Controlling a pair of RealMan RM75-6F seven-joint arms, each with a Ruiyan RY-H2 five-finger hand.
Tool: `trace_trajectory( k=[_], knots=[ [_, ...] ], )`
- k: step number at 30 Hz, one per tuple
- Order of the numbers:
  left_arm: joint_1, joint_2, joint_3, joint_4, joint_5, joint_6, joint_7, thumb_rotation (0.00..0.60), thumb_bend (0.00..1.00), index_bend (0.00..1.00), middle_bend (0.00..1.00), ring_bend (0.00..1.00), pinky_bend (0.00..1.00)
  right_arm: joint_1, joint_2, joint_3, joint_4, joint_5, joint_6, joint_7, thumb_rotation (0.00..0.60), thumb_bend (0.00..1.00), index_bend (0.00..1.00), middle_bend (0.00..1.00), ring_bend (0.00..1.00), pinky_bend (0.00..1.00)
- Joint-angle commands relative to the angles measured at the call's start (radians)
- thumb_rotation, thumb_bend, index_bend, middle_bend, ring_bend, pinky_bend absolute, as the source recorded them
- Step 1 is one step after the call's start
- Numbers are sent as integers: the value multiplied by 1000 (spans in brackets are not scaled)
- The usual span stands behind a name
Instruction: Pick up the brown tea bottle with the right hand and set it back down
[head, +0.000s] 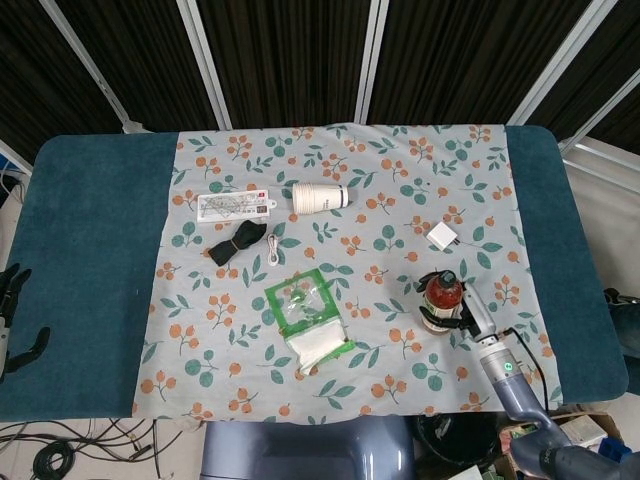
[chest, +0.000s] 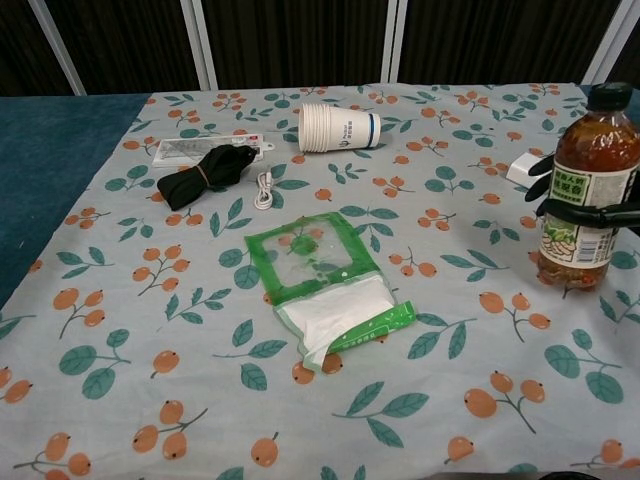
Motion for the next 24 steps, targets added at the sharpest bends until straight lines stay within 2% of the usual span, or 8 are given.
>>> trace_trajectory(
  k=[1,5,9,13,16,17,20,24],
  knots=[
    [0,1,0,-1,0,0,-2,600,371,26,0,0,0,24,73,16,-74,-31,27,-47,600,319,443,455,461,489],
    [0,2,0,-2,3,1,-8,600,371,29,0,0,0,60,191,53,-206,-36,16,-181,600,320,479,487,490,510],
    [1,4,0,-4,6,4,-15,600,371,29,0,0,0,105,339,89,-360,3,-74,-419,600,351,480,489,491,510],
    [3,6,2,-5,12,9,-18,600,371,29,0,0,0,160,480,123,-475,100,-207,-777,600,371,480,487,491,510],
    [4,7,3,-7,16,13,-18,600,371,29,0,0,0,191,541,146,-536,185,-252,-1030,600,386,480,485,491,510],
    [5,6,3,-6,18,15,-17,600,371,29,0,0,0,201,559,156,-571,232,-255,-1148,600,387,480,485,491,510],
    [5,5,3,-6,20,16,-16,600,372,29,0,0,0,219,579,167,-644,330,-227,-1398,600,387,484,485,490,510],
    [4,5,4,-6,20,15,-15,600,372,29,0,0,0,242,573,159,-706,410,-120,-1759,600,389,493,485,488,510]
  ],
)
